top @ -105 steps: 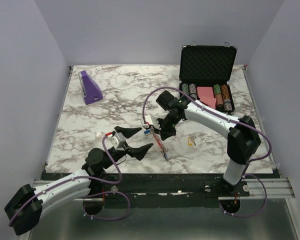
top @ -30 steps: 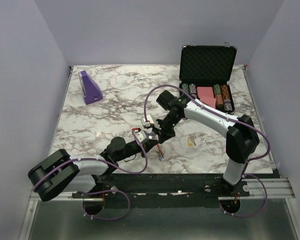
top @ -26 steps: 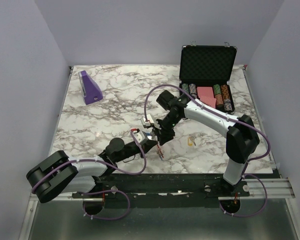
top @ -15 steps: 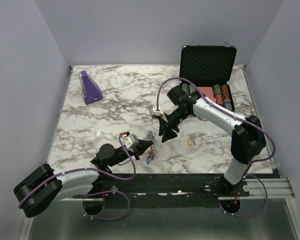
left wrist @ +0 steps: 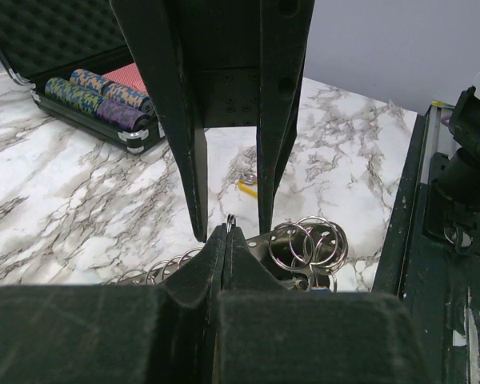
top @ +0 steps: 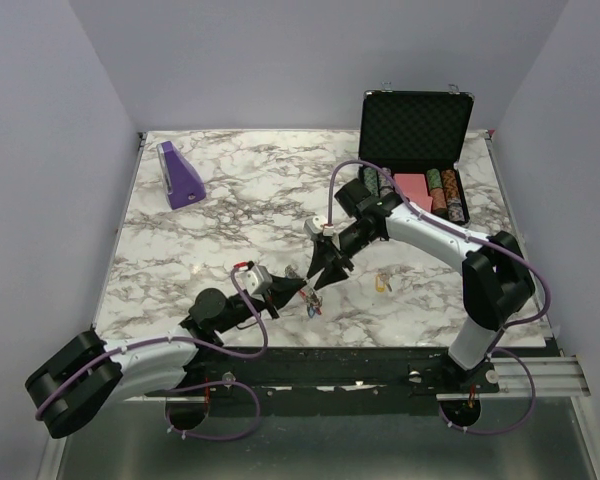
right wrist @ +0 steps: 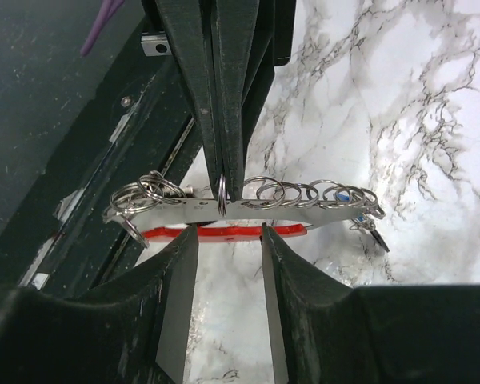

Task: Put the keys on the keyring

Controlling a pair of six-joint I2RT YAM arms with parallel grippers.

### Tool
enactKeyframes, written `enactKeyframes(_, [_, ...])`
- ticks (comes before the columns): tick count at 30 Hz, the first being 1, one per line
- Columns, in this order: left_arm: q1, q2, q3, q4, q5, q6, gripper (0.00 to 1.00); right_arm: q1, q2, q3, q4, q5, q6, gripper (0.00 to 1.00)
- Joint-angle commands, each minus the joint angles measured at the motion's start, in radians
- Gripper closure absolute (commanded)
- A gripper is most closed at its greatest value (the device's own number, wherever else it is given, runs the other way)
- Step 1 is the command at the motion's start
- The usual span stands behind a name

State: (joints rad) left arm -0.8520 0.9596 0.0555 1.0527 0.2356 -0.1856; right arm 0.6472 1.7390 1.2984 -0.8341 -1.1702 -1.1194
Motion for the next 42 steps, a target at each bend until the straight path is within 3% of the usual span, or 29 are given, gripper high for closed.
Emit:
enactKeyframes(1, [0.004, 0.030, -0.051, 0.095, -0.018, -0.037, 1.00, 0.003, -0.018, -0.031, 0.079, -0.072, 0.024, 0.57])
enactKeyframes(14, [0.004, 0.154, -0.082, 0.254, -0.030, -0.066, 1.00, 0.005, 0.002, -0.041, 0.113, -0.083, 0.079, 0.72])
enactKeyframes(23, [0.004, 0.222, -0.097, 0.360, -0.038, -0.075, 1.00, 0.005, 0.005, -0.042, 0.119, -0.059, 0.086, 0.77])
enactKeyframes(42, [0.002, 0.191, -0.118, 0.346, -0.058, -0.066, 1.00, 0.006, -0.012, -0.048, 0.122, -0.008, 0.079, 0.74])
